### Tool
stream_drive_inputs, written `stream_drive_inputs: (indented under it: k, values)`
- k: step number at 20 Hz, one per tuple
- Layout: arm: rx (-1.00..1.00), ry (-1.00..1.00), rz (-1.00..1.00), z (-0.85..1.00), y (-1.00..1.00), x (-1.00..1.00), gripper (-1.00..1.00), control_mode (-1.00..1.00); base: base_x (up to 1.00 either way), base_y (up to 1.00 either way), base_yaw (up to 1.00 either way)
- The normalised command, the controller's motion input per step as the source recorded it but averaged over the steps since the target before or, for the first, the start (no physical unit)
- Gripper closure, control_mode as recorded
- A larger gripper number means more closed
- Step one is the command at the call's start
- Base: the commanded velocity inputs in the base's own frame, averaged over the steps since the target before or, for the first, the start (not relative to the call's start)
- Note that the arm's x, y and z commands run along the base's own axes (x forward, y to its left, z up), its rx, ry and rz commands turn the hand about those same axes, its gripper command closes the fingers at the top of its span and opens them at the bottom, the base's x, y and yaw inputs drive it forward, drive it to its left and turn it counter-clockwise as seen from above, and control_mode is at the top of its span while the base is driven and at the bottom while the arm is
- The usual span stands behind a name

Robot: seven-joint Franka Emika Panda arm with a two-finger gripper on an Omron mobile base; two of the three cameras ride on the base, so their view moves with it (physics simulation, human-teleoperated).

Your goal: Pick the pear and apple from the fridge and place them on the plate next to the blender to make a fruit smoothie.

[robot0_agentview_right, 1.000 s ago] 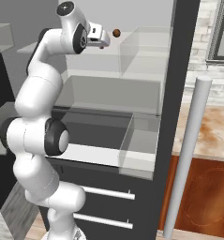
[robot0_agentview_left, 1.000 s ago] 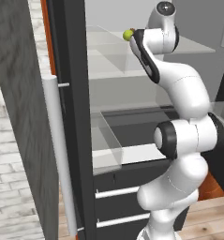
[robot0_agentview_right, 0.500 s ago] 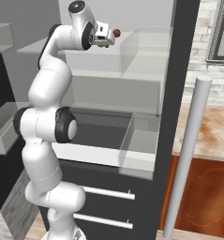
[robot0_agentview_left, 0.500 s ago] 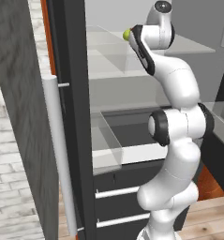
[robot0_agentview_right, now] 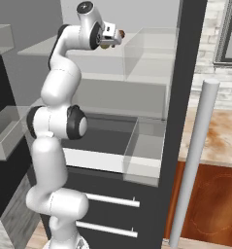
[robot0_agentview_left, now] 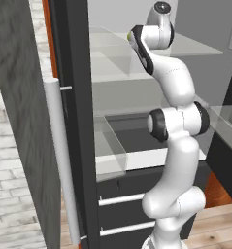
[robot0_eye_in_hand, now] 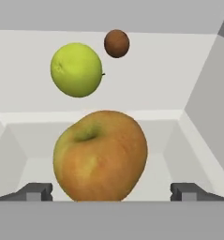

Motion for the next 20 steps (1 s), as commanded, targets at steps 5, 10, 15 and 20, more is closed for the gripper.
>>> stream_drive_inputs:
  k: [5,10,15,20]
  values:
    - [0.0,0.0,0.0,-0.04,0.0,0.49,-1.0,-1.0,0.0,0.0,0.0]
    - [0.0,0.0,0.01,-0.34,0.0,0.14,1.0,-1.0,0.0,0.0,0.0]
    - [0.01,-0.03,0.01,-0.25,-0.04,-0.03,1.0,-1.0,0.0,0.0,0.0]
    - [0.0,-0.09,0.0,-0.04,0.0,-0.09,1.0,-1.0,0.0,0.0,0.0]
